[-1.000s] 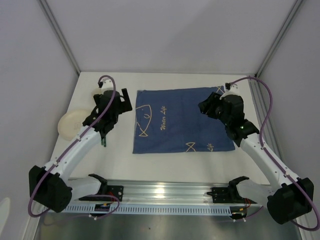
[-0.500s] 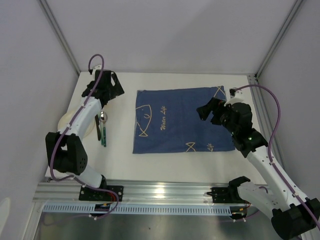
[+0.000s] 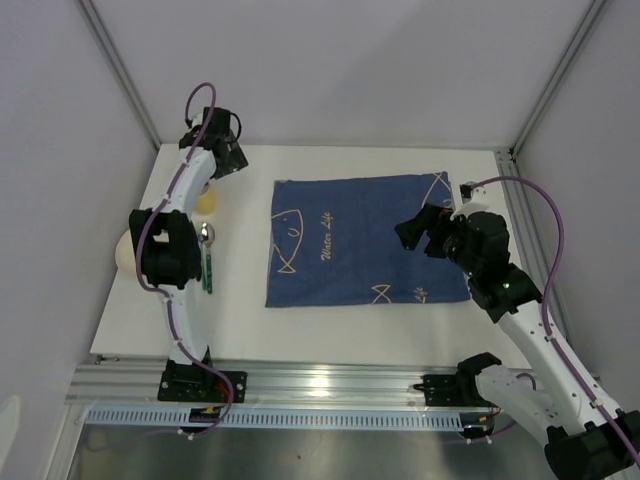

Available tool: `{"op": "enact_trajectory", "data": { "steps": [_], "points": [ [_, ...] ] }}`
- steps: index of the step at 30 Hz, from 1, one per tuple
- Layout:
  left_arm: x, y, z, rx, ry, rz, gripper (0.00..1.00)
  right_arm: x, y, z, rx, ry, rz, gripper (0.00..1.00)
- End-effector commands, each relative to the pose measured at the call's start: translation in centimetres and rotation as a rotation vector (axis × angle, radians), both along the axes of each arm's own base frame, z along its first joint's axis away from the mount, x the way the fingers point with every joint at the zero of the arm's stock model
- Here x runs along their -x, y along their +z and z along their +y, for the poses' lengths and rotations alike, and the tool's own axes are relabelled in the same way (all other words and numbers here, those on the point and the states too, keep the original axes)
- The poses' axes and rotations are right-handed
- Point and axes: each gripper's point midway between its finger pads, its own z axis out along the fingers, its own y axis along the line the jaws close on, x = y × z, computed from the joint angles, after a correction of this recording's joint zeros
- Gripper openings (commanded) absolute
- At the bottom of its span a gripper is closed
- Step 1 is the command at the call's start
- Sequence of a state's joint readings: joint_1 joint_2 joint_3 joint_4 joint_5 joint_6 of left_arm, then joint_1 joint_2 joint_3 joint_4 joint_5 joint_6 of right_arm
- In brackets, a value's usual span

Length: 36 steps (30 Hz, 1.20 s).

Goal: Set the dinner table for one person
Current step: Pick up the cup at the center of the board.

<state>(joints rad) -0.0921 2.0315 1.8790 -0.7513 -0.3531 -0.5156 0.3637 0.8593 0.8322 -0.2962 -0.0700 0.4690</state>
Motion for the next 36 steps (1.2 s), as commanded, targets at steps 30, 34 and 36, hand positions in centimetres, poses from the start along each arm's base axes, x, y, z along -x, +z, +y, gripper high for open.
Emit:
{"op": "enact_trajectory", "data": {
  "steps": [30, 34, 36],
  "points": [
    [-1.0, -2.5, 5.3, 0.128, 0.134, 0.128, 0.84, 2.1, 0.2, -0.8, -0.021, -0.021, -0.018, 0.99],
    [-0.9, -3.7, 5.2, 0.133, 0.134, 0.156, 0.83, 2.0, 0.1, -0.6, -0.029, -0.014, -0.014, 0.99],
    [-0.8, -4.2, 5.1, 0.132, 0.13, 0.169, 0.82, 1.9, 0.2, -0.6, -0.029, -0.017, -0.019, 0.99]
  ]
}}
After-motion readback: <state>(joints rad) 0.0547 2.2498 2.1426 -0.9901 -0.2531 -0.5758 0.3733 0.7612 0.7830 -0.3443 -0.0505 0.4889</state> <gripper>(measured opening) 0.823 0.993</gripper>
